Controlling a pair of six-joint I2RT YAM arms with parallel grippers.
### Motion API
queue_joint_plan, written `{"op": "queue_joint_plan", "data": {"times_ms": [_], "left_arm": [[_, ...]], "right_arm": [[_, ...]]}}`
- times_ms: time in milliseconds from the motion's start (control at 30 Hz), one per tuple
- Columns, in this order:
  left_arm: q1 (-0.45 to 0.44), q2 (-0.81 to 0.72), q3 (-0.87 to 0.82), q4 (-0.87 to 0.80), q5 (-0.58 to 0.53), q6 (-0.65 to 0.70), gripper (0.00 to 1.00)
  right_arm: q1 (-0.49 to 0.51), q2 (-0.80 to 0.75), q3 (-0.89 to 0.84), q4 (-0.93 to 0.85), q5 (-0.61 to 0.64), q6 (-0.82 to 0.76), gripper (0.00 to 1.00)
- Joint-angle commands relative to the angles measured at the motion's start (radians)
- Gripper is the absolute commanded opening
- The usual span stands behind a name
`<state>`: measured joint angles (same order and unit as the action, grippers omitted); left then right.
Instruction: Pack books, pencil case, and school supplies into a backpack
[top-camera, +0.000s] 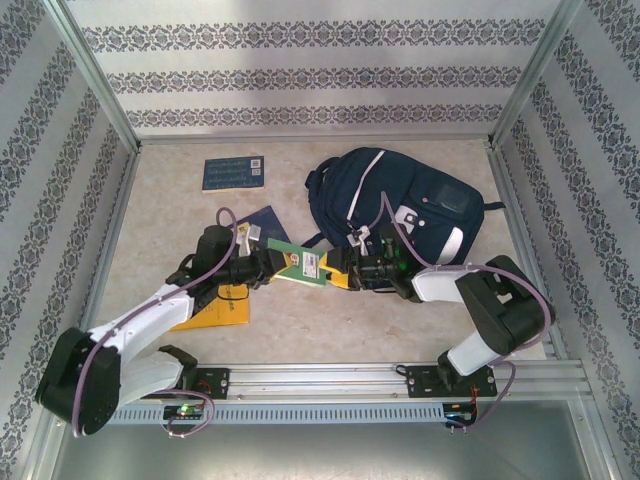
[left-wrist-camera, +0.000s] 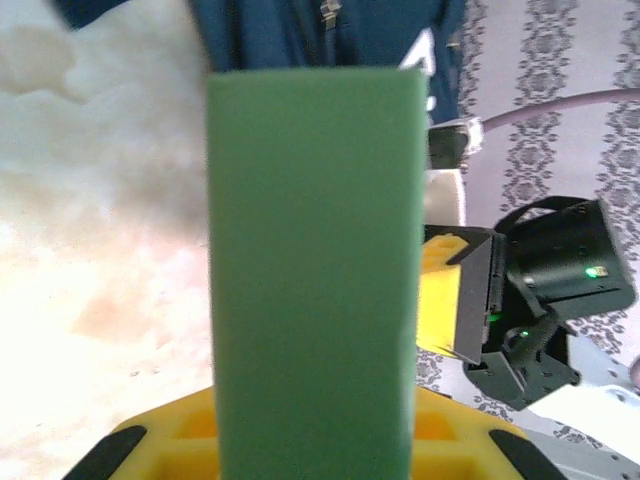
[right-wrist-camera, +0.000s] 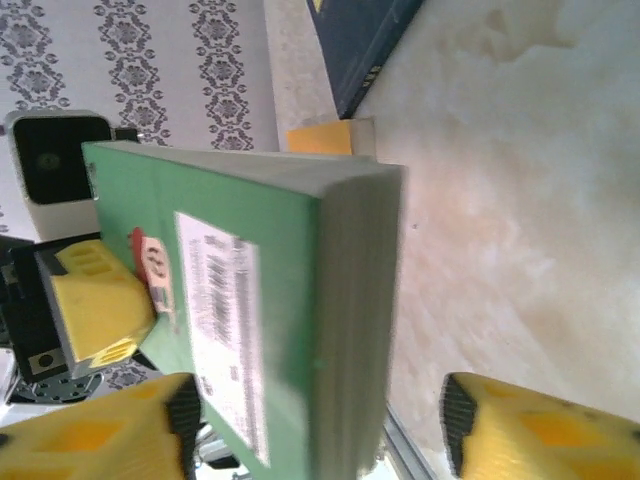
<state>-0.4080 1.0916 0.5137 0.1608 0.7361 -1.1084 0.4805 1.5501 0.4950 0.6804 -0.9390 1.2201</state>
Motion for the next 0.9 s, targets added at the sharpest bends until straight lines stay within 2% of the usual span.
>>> {"op": "queue_joint_plan", "data": {"times_ms": [0, 100, 333, 400, 533, 600, 700, 767, 867], "left_arm": [[0.005, -0.076, 0.052, -0.001, -0.021, 0.034, 0.00], [0.004, -0.100, 0.049, 0.039, -0.016, 0.004, 0.00], [0.005, -0.110, 0.043, 0.070, -0.003, -0.021, 0.00], [0.005, -0.114, 0.040, 0.059, -0.007, -0.018, 0.00], [0.004, -0.126, 0.032, 0.044, -0.013, -0.013, 0.00], [0.005, -0.130, 0.032, 0.029, -0.015, -0.007, 0.05], [0.004, -0.137, 0.036, -0.005, -0.020, 0.013, 0.19], [0.005, -0.139, 0.035, -0.005, -0.020, 0.015, 0.31], [0.005, -0.130, 0.035, 0.003, -0.010, 0.013, 0.40]], "right_arm": [[0.012, -0.030, 0.015, 0.012, 0.019, -0.020, 0.75], [0.045, -0.025, 0.040, 0.058, 0.010, 0.015, 0.79], [0.105, -0.021, 0.109, 0.156, 0.020, 0.100, 0.77], [0.108, -0.030, 0.115, 0.160, 0.023, 0.112, 0.72], [0.109, -0.051, 0.111, 0.162, 0.036, 0.127, 0.50], [0.108, -0.061, 0.107, 0.155, 0.041, 0.126, 0.39], [0.106, -0.075, 0.108, 0.124, 0.048, 0.106, 0.28], [0.106, -0.077, 0.110, 0.119, 0.045, 0.101, 0.25], [0.110, -0.075, 0.118, 0.120, 0.033, 0.098, 0.21]]}}
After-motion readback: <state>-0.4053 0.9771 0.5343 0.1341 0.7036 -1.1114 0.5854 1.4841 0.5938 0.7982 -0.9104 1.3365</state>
